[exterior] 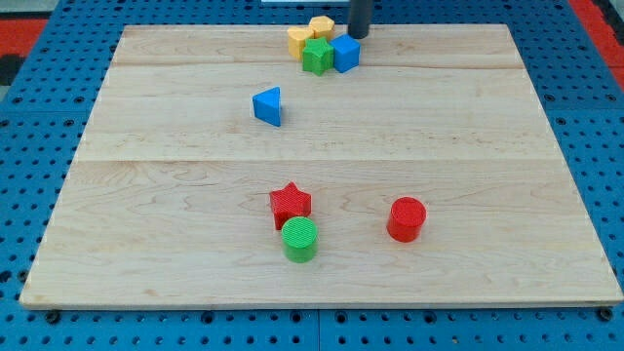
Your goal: Slide the blue cube into the bottom side of the blue triangle
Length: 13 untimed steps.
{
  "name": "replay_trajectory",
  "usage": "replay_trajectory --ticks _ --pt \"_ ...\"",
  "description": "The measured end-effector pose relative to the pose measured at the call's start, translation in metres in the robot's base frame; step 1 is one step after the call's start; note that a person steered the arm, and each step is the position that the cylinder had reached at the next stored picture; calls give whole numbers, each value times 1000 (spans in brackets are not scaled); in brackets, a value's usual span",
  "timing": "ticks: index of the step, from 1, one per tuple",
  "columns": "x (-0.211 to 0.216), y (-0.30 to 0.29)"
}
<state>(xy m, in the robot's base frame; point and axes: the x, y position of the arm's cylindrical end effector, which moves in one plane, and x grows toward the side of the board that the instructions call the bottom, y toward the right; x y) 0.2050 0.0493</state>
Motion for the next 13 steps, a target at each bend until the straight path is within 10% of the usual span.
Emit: replay_trajectory --ticks 10,13 --pt "107 36" --pt "49 47"
